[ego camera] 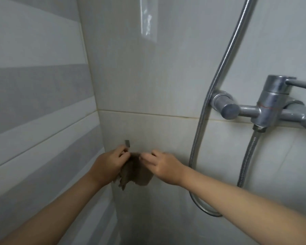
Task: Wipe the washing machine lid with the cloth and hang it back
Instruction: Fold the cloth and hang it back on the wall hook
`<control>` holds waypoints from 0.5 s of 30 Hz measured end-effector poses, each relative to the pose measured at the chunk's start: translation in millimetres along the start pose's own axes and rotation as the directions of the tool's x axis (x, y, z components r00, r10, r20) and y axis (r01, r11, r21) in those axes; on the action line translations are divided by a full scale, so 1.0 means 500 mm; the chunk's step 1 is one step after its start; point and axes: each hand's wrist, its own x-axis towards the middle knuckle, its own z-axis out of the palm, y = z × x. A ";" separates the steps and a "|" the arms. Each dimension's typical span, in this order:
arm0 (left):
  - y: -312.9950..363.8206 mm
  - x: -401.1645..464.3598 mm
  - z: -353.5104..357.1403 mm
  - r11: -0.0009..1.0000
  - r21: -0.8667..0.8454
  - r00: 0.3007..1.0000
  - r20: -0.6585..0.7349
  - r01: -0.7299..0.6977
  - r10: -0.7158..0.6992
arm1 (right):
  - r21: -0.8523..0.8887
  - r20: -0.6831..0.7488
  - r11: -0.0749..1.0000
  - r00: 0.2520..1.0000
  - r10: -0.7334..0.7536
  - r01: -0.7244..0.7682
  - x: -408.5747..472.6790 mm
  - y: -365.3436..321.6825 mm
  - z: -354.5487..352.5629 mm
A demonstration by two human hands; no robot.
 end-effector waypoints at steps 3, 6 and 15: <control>-0.040 0.004 0.028 0.997 0.035 0.998 0.014 0.065 -0.066 | -0.012 0.010 1.000 1.000 0.022 -0.022 0.044 0.005 0.031; -0.066 0.015 0.044 0.989 0.024 0.989 0.025 0.143 -0.144 | -0.056 -0.005 0.996 0.998 0.063 -0.063 0.090 0.010 0.053; -0.091 0.004 0.140 0.890 -0.173 0.901 0.188 0.423 -0.391 | -0.131 0.215 0.990 0.973 0.080 -0.053 0.132 -0.002 0.126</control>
